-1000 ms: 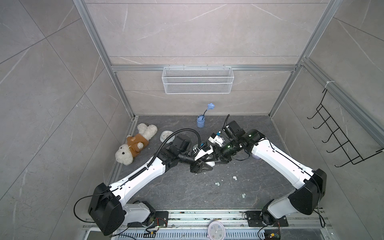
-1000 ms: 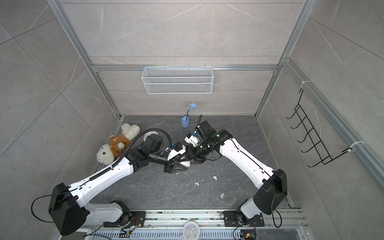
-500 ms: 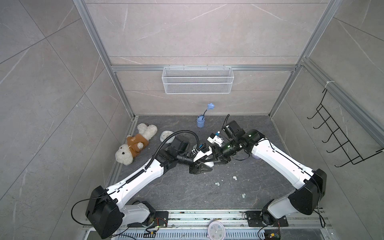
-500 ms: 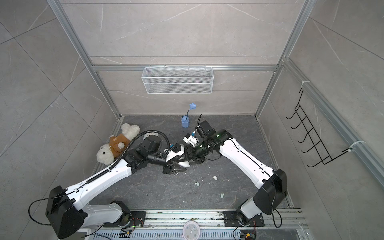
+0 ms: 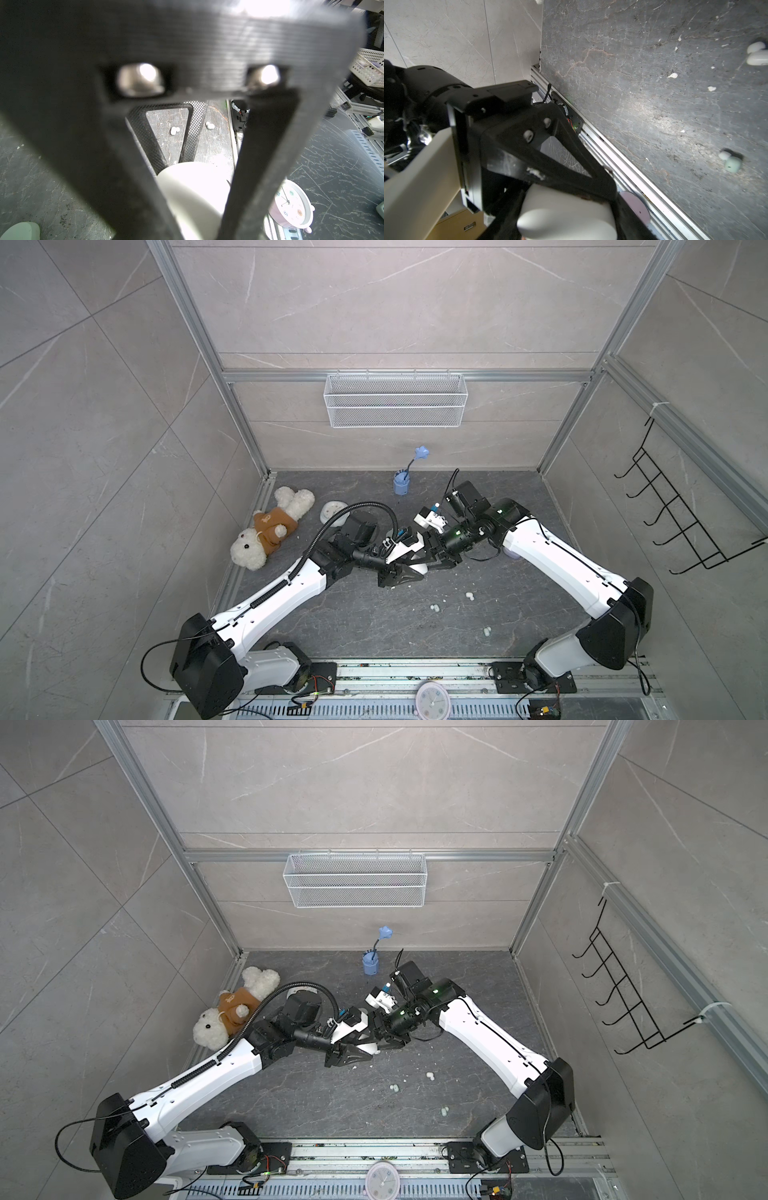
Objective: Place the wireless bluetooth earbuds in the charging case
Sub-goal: 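Open the right gripper and draw it back from the case held by the left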
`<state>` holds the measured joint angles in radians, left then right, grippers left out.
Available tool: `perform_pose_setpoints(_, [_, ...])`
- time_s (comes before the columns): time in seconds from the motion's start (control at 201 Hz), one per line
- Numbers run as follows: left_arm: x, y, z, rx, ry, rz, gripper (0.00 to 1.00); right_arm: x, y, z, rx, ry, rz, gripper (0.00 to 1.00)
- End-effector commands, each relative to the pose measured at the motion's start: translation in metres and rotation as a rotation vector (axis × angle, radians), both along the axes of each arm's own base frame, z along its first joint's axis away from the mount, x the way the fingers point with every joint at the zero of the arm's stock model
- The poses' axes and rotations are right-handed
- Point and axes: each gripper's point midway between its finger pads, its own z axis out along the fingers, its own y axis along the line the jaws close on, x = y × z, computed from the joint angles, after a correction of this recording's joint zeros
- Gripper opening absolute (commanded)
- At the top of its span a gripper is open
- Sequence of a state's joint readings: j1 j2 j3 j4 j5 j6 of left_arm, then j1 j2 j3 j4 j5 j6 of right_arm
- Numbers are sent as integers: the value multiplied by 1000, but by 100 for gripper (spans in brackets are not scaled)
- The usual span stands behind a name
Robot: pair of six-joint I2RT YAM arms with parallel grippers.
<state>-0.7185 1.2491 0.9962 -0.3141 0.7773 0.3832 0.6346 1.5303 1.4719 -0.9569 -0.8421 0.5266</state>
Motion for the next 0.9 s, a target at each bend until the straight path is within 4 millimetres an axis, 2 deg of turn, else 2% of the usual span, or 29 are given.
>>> perform_pose_setpoints(0.0, [-9, 0, 18, -58, -42, -48, 38, 2, -3, 1, -5, -28, 5, 56])
perform_pose_setpoints(0.418, [-9, 0, 21, -65, -45, -43, 30, -1, -4, 3, -7, -28, 3, 67])
perform_pose_setpoints(0.891, [-11, 3, 17, -60, -15, -20, 27, 4, -25, 14, -10, -62, -54, 81])
